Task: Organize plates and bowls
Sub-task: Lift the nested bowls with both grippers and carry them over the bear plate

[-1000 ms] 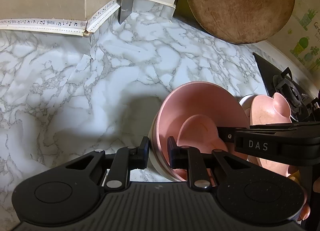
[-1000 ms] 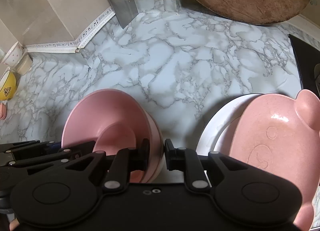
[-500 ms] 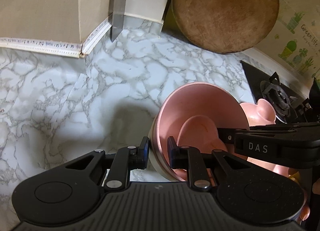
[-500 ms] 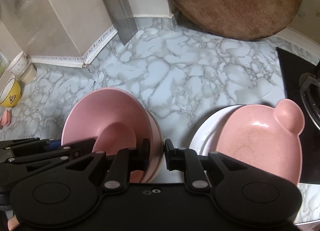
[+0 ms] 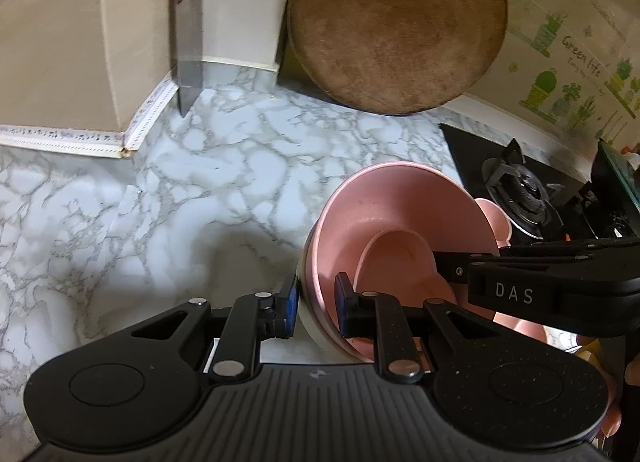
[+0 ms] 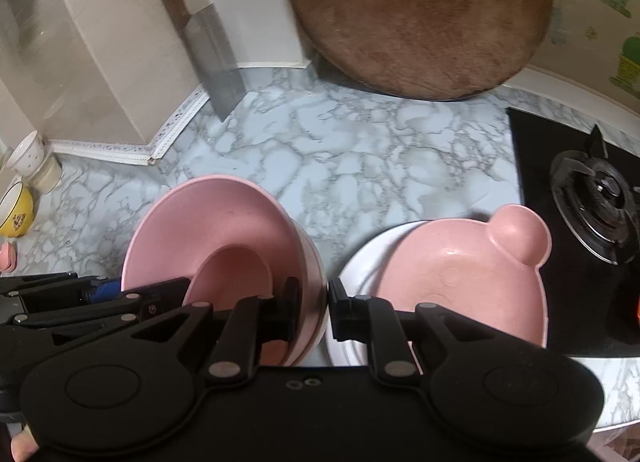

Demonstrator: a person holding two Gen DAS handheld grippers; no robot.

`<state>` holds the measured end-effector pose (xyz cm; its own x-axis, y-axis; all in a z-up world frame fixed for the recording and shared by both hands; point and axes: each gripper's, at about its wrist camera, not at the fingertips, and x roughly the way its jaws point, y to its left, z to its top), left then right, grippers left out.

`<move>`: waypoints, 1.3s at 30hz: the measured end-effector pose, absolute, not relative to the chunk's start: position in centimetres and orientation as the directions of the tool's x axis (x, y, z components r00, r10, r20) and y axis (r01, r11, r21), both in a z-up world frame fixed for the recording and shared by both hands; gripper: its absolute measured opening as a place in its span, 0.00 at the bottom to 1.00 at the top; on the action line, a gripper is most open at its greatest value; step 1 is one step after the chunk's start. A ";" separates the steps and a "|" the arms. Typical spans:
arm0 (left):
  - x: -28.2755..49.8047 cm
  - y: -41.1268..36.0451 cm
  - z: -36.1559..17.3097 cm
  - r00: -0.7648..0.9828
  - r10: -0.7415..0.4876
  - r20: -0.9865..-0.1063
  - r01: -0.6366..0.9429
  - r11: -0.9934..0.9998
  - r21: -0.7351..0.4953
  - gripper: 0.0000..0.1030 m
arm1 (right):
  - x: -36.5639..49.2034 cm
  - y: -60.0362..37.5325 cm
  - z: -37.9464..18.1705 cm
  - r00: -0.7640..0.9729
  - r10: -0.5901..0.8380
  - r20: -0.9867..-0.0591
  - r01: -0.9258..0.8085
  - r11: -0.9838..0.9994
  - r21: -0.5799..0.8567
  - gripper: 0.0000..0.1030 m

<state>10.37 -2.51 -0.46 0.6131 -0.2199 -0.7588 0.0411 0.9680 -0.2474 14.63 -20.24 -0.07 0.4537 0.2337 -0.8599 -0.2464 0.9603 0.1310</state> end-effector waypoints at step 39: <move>16.9 -16.4 -4.2 0.453 -0.319 -0.832 0.218 0.945 -0.243 0.18 | 17.4 -32.7 -3.9 0.345 0.112 -0.932 -0.052 0.994 0.100 0.15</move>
<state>16.92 -16.39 -4.25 0.4534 -0.3185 -0.8325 0.2180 0.9452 -0.2429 17.44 -32.67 -3.92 0.3450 0.1120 -0.9319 -0.0519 0.9936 0.1002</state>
